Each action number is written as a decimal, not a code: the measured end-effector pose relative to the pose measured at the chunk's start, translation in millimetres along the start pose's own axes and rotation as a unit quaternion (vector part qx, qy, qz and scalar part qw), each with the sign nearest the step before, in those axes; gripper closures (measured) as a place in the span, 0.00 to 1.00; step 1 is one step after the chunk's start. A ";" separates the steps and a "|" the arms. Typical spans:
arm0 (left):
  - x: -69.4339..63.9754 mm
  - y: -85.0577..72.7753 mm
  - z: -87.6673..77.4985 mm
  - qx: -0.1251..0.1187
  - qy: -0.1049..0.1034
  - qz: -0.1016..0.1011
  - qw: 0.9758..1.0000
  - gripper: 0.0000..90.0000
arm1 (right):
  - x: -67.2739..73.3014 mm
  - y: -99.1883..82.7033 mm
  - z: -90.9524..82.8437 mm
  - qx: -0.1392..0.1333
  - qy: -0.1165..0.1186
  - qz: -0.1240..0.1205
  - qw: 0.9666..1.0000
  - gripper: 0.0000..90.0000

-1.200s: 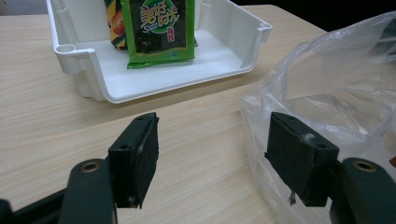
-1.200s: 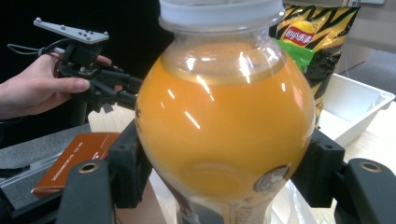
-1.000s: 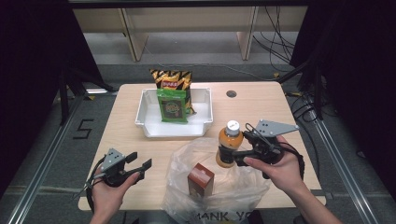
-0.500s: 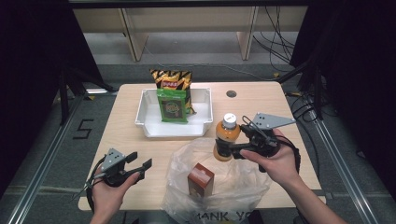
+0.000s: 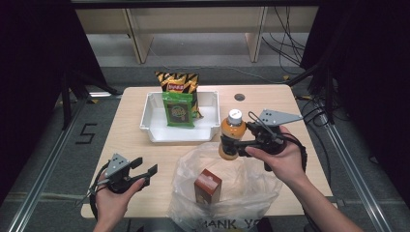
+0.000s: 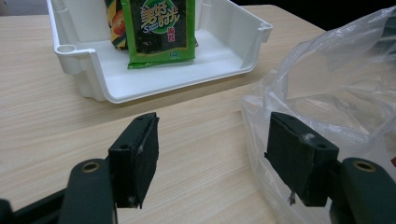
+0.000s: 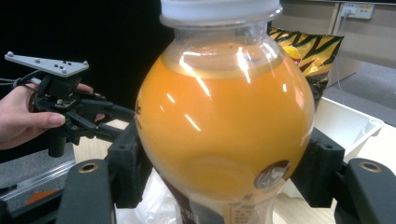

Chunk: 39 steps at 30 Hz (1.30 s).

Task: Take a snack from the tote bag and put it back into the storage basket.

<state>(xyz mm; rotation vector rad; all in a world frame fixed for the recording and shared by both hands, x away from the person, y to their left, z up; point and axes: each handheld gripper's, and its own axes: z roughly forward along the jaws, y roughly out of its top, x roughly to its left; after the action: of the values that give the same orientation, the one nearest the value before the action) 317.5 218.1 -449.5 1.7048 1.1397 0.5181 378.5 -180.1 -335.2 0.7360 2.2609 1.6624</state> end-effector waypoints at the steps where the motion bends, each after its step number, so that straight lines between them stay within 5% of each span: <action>1: 0.0 0.0 0.0 0.000 0.000 0.000 1.000 0.37 | -1.0 0.2 1.6 -0.008 -0.003 -0.008 1.000 0.36; 39: 0.1 0.1 0.2 -0.006 -0.004 -0.008 1.000 0.38 | -16.0 20.3 37.8 -0.006 -0.004 0.004 1.000 0.36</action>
<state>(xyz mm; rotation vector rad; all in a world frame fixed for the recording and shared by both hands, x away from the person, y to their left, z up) 317.7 218.0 -449.6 1.6855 1.1414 0.5061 415.1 -153.0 -330.0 0.7477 2.2444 1.6720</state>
